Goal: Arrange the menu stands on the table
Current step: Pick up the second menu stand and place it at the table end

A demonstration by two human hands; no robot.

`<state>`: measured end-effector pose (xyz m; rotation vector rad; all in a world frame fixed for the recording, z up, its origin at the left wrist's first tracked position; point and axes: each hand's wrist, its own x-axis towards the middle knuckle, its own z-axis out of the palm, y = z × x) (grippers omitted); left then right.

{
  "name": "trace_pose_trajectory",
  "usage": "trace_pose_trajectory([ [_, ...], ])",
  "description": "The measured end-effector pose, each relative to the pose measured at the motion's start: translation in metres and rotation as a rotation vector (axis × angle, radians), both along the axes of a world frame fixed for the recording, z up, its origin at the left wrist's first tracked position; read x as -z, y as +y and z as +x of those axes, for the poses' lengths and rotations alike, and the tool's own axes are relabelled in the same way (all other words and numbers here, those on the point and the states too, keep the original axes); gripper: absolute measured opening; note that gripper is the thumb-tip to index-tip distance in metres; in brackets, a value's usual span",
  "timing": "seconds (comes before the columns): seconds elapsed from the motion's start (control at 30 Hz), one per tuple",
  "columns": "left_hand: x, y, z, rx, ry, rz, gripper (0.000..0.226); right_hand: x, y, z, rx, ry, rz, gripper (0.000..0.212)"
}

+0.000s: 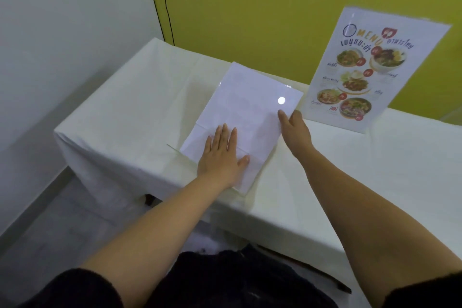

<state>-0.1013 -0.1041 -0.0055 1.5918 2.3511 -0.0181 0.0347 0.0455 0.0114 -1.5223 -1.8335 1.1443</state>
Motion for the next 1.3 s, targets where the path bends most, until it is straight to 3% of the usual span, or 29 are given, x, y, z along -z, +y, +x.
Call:
trace_pose_trajectory([
  [0.17, 0.006, -0.007, 0.001, 0.006, 0.016, 0.098, 0.083, -0.031, 0.014, -0.019, 0.192, 0.708, -0.418, 0.015],
  [0.23, 0.004, -0.005, 0.003, -0.006, 0.007, 0.095, 0.087, -0.04, 0.014, -0.023, 0.179, 0.849, -0.473, 0.013],
  [0.37, -0.012, 0.006, 0.016, -0.039, -0.06, 0.135, 0.093, -0.05, 0.01, -0.026, 0.097, 0.954, -0.477, 0.02],
  [0.53, -0.039, 0.03, 0.044, -0.028, 0.011, 0.264, 0.091, -0.068, 0.003, -0.033, 0.025, 1.046, -0.482, 0.032],
  [0.67, -0.054, 0.039, 0.048, -0.082, -0.014, 0.392, 0.074, -0.092, 0.0, -0.037, 0.016, 1.095, -0.473, 0.018],
  [0.73, -0.063, 0.042, 0.049, -0.096, -0.066, 0.444, 0.077, -0.106, -0.004, -0.038, 0.033, 1.063, -0.441, 0.004],
  [0.87, -0.084, 0.044, 0.044, -0.104, -0.082, 0.61, 0.078, -0.123, -0.008, -0.038, 0.059, 0.947, -0.343, 0.025],
  [1.0, -0.1, 0.05, 0.028, -0.17, -0.007, 0.788, 0.058, -0.126, -0.008, -0.039, 0.013, 0.808, -0.237, 0.028],
  [1.13, -0.111, 0.051, 0.009, -0.207, 0.005, 0.93, 0.036, -0.118, -0.016, -0.047, -0.107, 0.526, 0.01, 0.048],
  [1.3, -0.116, 0.053, -0.018, -0.374, -0.244, 0.991, 0.033, -0.073, -0.009, -0.047, -0.202, 0.02, 0.382, 0.07],
])
